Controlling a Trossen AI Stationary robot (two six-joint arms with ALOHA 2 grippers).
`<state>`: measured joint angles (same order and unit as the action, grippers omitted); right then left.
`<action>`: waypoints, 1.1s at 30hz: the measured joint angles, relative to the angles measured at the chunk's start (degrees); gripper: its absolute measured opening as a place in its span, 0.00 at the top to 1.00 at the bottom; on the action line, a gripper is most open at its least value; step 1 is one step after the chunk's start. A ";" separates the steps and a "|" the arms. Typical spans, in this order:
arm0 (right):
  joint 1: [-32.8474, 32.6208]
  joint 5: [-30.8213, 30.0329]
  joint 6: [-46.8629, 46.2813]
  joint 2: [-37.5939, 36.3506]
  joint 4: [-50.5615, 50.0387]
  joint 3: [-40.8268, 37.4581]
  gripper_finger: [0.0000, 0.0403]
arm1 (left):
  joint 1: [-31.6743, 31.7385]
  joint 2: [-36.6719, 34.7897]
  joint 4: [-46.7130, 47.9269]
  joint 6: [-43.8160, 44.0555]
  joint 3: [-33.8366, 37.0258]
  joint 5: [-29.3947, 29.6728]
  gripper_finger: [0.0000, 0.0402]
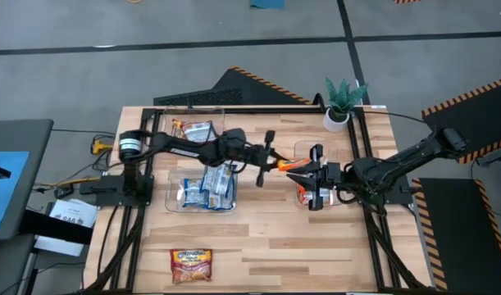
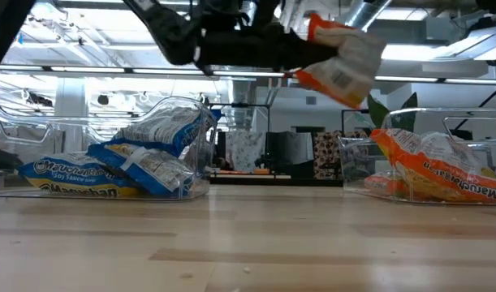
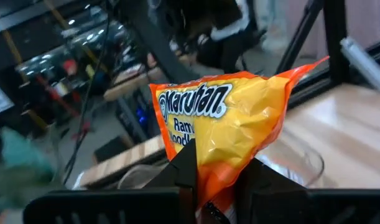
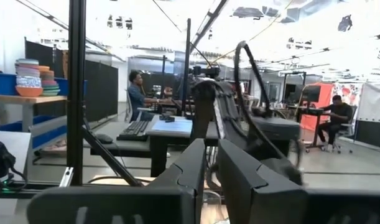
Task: Sort Maruchan noodles
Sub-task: Put the orange noodle pack into the bottom right transparent bin, then put the red noodle pack into the top transparent bin
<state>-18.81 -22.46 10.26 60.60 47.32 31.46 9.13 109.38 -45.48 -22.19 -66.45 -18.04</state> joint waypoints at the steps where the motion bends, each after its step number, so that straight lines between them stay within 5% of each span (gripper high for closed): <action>1: 0.00 0.00 0.14 0.00 0.01 0.00 0.82 | 0.30 1.29 -0.59 0.51 -1.45 -1.41 0.92; 5: 0.00 -0.02 0.20 0.00 -0.01 0.00 0.82 | 0.56 7.51 0.73 0.83 -10.10 -2.35 0.90; 14: 0.00 -0.02 -0.13 0.00 -0.35 0.00 0.82 | 0.58 17.39 17.30 3.24 -28.66 8.54 0.67; 22: 0.00 -0.04 -0.13 0.00 -0.56 0.00 0.82 | 0.55 16.29 36.10 3.47 -34.51 11.04 0.44; 33: -0.17 -0.08 -0.23 0.02 -1.37 0.00 0.82 | 1.34 5.96 61.36 2.27 -36.48 14.86 0.41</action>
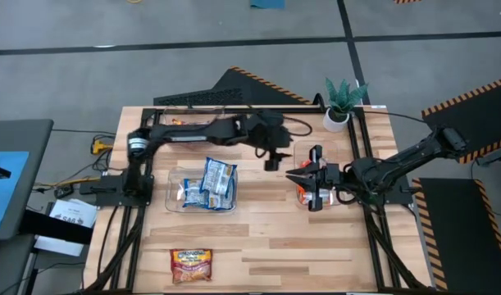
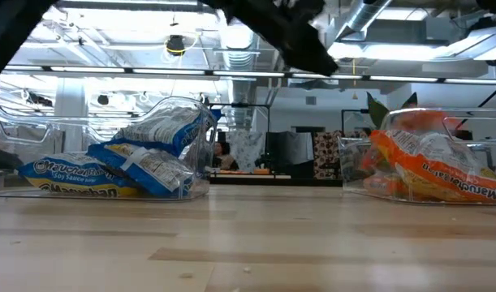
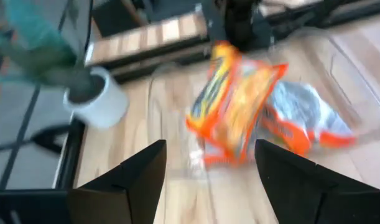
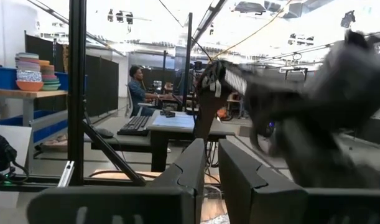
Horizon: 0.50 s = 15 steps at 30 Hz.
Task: Sort Maruchan noodles
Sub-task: Put the red noodle pack into the top transparent bin
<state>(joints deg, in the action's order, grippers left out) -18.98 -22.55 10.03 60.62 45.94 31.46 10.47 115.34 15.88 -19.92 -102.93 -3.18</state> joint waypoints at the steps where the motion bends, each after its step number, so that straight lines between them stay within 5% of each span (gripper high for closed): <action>1: 0.00 0.00 -0.01 0.00 -0.16 0.00 0.82 | 0.19 -1.52 3.15 0.07 -0.02 0.42 0.41; 8: -0.02 -0.02 -0.50 0.13 -1.61 0.00 0.82 | 0.26 -12.37 14.78 2.19 5.49 0.06 0.41; 15: 0.28 -0.11 -1.64 0.15 -3.94 0.02 0.82 | -3.74 -31.44 -7.53 8.70 36.25 -0.96 0.41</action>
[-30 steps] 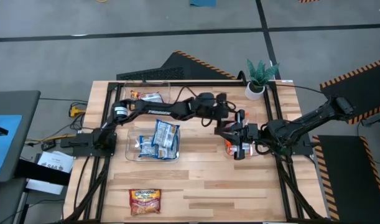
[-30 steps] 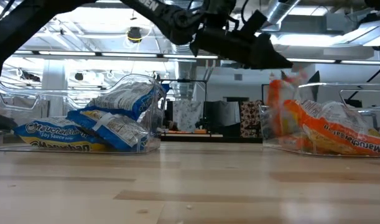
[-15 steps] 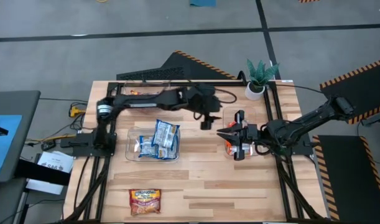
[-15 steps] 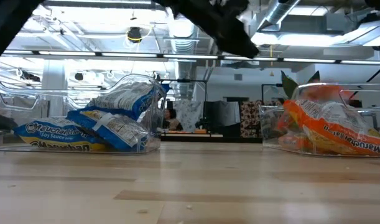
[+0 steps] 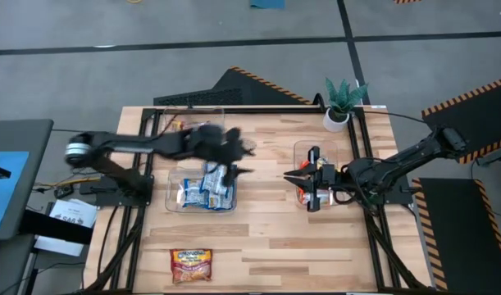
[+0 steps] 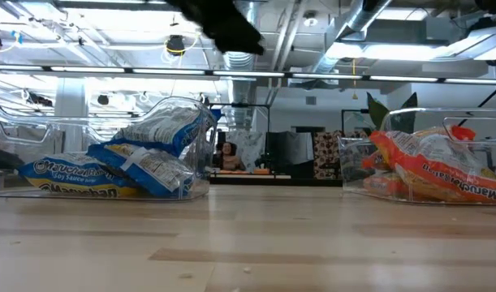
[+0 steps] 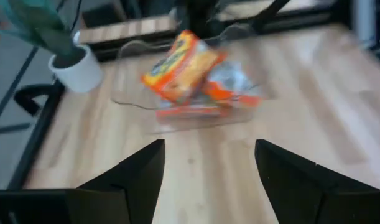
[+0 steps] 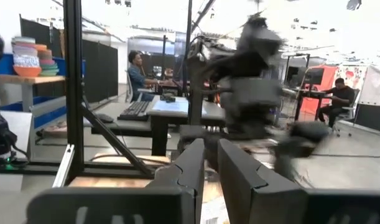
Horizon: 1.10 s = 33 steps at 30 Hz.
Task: Sort Maruchan noodles
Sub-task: Put the red noodle pack into the top transparent bin
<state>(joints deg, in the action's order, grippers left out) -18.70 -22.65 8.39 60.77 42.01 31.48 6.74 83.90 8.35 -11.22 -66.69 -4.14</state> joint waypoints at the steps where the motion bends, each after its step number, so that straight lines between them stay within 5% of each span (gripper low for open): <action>1: 0.00 0.00 -0.18 0.00 -0.19 -0.02 0.82 | -1.09 -3.21 -4.26 1.53 5.22 -0.06 0.41; 6: 0.50 0.00 -1.04 0.00 -0.91 0.00 0.82 | -8.84 -18.41 -23.59 7.65 26.77 0.43 0.41; 12: 0.90 0.02 -3.67 0.48 -0.99 -0.02 0.82 | -18.60 -31.13 -32.04 10.48 40.52 8.57 0.41; 22: 1.44 5.07 -15.13 3.58 3.43 0.42 0.82 | -26.60 -35.52 -30.92 9.02 42.57 14.61 0.41; 27: 0.65 14.20 -19.84 15.75 4.98 6.71 0.82 | -27.79 -35.47 -30.78 8.94 42.57 21.26 0.41; 33: -2.05 15.97 -10.93 35.47 3.18 21.32 0.83 | -28.69 -35.47 -30.81 11.74 42.52 19.72 0.41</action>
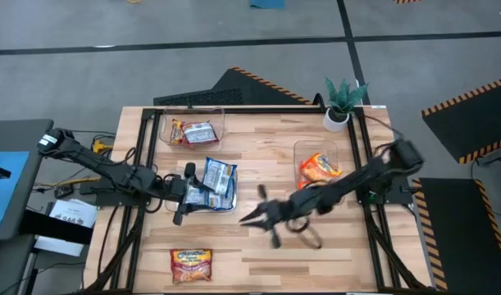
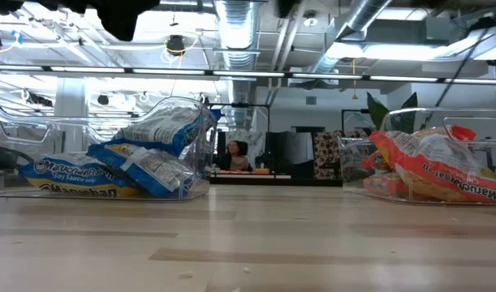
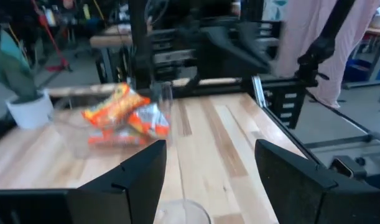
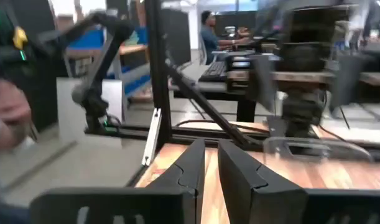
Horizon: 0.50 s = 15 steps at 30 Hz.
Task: Sort Maruchan noodles
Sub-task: Put the red noodle pack into the top transparent bin
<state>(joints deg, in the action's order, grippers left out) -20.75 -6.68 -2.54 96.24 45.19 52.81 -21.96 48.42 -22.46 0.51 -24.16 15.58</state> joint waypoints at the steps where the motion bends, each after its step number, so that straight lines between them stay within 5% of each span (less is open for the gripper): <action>1: -0.33 0.01 1.83 2.91 -0.16 2.64 0.83 | 0.00 0.02 0.74 0.76 0.00 -0.14 0.41; 8: -0.17 1.04 5.64 19.84 -4.25 20.65 0.97 | 0.00 0.04 6.48 6.22 0.00 -0.18 0.41; 15: 1.17 6.02 1.79 32.73 -13.26 35.41 0.97 | 0.00 0.04 5.98 4.06 0.00 -0.19 0.41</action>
<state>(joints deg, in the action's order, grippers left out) -19.58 -0.67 -0.75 128.97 31.93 88.22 -21.96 48.47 -16.48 4.57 -24.16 15.39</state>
